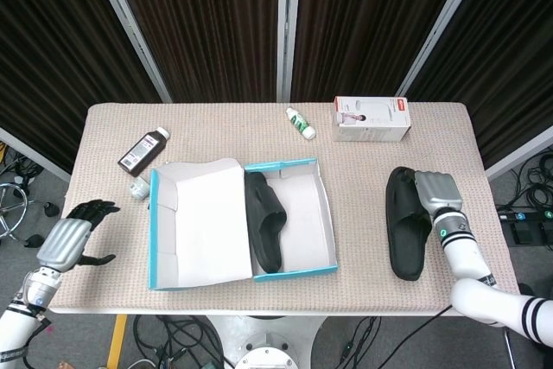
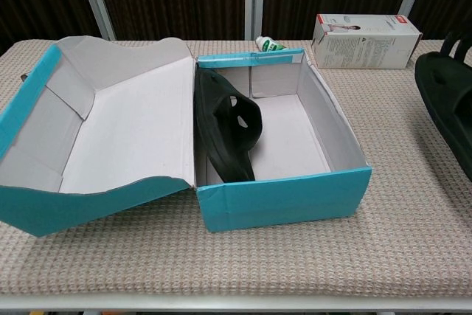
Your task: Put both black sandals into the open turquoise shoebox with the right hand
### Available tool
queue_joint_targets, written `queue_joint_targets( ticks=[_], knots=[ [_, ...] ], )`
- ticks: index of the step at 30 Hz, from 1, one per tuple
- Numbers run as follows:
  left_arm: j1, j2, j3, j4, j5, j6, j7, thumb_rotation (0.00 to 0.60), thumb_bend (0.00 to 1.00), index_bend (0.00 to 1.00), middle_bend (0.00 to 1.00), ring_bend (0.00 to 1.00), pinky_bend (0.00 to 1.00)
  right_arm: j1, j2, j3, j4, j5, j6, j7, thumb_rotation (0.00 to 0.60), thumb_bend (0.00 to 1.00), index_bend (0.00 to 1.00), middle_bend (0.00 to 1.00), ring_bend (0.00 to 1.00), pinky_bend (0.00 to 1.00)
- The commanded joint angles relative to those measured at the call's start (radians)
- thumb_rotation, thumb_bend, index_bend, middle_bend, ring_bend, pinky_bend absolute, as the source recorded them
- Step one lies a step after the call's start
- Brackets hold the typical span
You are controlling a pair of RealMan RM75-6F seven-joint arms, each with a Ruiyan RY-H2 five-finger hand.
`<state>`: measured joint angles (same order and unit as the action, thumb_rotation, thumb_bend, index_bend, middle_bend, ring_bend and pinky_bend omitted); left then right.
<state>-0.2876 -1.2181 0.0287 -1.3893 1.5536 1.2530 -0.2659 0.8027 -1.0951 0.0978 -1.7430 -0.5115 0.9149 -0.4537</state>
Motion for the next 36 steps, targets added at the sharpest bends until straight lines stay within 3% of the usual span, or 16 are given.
queue_joint_targets(
  ticks=[1,8,15,24,36],
  knots=[
    [0.000,0.003,-0.001,-0.005,0.000,0.003,0.003,0.600,0.07,0.19,0.15,0.09,0.14,-0.039,0.068,0.080,-0.065,-0.113,-0.006,0.139,0.600,0.08,0.32,0.55,0.37,0.46],
    [0.000,0.010,-0.005,-0.018,-0.004,0.007,0.008,0.600,0.07,0.19,0.15,0.09,0.14,-0.074,0.063,0.183,-0.079,-0.281,-0.028,0.370,0.600,0.08,0.33,0.56,0.38,0.47],
    [0.000,0.015,-0.007,-0.023,-0.008,0.008,0.006,0.600,0.07,0.19,0.15,0.09,0.14,-0.091,-0.048,0.240,-0.029,-0.438,-0.032,0.592,0.600,0.08,0.33,0.56,0.39,0.48],
    [0.006,0.019,-0.010,-0.017,-0.015,0.015,-0.001,0.600,0.07,0.19,0.15,0.09,0.14,-0.066,-0.224,0.233,0.101,-0.590,-0.048,0.746,0.600,0.07,0.33,0.56,0.39,0.48],
    [0.015,0.013,-0.005,0.008,-0.018,0.017,-0.023,0.600,0.07,0.19,0.15,0.09,0.14,-0.020,-0.332,0.213,0.211,-0.620,-0.103,0.779,0.600,0.07,0.33,0.56,0.38,0.48]
  ],
)
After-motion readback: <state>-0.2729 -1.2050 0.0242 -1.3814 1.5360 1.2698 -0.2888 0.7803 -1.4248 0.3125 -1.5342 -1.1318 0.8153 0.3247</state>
